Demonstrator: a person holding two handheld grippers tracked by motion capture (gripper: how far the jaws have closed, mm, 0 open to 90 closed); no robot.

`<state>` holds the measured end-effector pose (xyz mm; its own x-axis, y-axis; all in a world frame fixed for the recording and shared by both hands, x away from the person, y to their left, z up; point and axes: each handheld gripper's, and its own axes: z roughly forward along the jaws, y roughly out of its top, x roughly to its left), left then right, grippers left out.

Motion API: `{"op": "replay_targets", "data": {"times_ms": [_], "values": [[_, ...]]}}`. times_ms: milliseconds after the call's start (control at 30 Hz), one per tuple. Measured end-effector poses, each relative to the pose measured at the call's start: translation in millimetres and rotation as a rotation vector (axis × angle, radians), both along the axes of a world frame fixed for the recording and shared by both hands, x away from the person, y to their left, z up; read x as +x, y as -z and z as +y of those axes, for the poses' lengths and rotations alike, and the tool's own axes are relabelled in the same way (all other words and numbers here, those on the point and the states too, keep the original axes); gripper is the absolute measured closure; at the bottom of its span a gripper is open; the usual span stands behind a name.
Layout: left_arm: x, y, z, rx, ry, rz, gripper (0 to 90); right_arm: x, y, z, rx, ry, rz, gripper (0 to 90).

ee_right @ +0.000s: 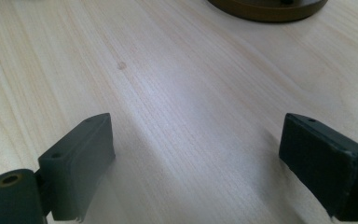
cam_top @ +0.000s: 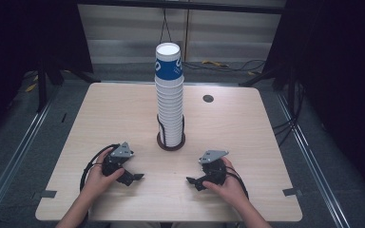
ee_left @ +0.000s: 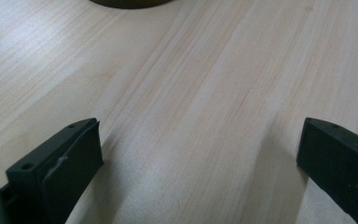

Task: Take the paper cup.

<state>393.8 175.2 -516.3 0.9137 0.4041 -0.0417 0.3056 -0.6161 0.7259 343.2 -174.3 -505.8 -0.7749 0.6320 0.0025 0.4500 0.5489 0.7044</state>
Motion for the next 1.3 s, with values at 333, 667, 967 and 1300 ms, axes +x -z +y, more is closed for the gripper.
{"op": "replay_targets", "data": {"times_ms": [333, 667, 967, 1300], "values": [[0.3, -0.1, 0.1, 0.001, 0.001, -0.001, 0.0, 2.7, -1.2, -0.8, 0.002, -0.014, 0.005, 12.7], [-2.4, -11.8, 7.2, 0.048, -0.051, 0.056, 17.7, 6.1, -20.6, -1.3, 0.05, -0.052, 0.037, 13.4], [-6.6, -40.1, 4.6, -0.048, -0.032, 0.118, 16.0, 14.6, -55.1, 1.1, 0.099, -0.071, 0.027, 14.3], [6.1, -91.2, -4.2, -0.088, -0.027, 0.1, 15.9, 31.0, -81.5, 0.6, 0.112, -0.071, -0.011, 14.3]]}}
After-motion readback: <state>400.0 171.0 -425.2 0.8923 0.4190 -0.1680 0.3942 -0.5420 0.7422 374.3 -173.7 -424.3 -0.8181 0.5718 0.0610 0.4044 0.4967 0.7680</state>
